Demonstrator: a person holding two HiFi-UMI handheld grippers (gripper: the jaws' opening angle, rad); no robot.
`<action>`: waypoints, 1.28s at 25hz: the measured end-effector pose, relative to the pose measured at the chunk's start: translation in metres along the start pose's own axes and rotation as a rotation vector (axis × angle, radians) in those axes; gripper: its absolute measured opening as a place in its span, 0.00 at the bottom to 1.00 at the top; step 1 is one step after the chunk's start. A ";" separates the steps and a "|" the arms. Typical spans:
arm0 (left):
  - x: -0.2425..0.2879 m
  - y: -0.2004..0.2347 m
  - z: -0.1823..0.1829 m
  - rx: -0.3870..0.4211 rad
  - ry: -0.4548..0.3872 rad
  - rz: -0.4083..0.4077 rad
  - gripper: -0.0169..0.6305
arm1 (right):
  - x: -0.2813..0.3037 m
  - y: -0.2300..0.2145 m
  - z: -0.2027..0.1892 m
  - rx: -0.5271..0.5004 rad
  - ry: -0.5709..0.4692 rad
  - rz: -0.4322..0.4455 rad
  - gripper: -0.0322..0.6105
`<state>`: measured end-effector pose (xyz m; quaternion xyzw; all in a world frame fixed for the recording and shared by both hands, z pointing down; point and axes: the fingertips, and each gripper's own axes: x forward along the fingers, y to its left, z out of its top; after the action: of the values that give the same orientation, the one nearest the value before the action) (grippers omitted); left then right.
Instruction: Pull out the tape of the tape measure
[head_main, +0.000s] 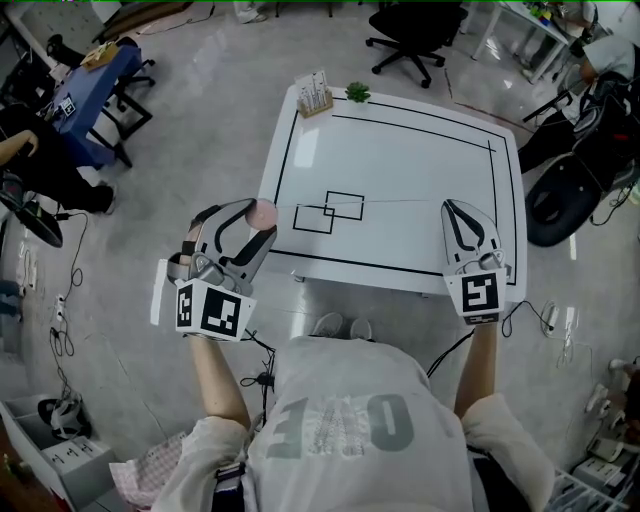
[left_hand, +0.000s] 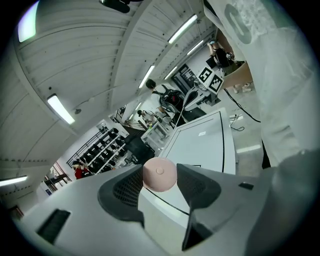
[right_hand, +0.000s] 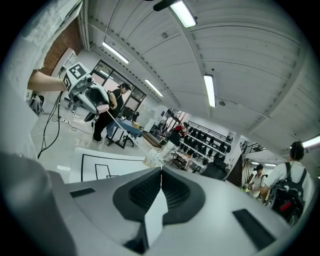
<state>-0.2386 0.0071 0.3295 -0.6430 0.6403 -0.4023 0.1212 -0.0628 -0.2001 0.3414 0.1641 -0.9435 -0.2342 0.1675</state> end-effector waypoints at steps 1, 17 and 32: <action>-0.001 0.000 0.000 0.000 -0.001 0.000 0.39 | -0.001 0.000 0.000 -0.003 0.000 0.002 0.10; 0.009 -0.008 -0.015 -0.029 0.030 0.003 0.39 | -0.022 -0.030 -0.044 -0.008 0.094 -0.113 0.10; 0.087 -0.064 -0.055 -0.214 0.037 -0.200 0.39 | -0.008 -0.017 -0.112 0.143 0.239 -0.082 0.10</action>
<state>-0.2417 -0.0436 0.4400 -0.7052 0.6145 -0.3536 -0.0006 -0.0076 -0.2545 0.4240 0.2408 -0.9235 -0.1518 0.2570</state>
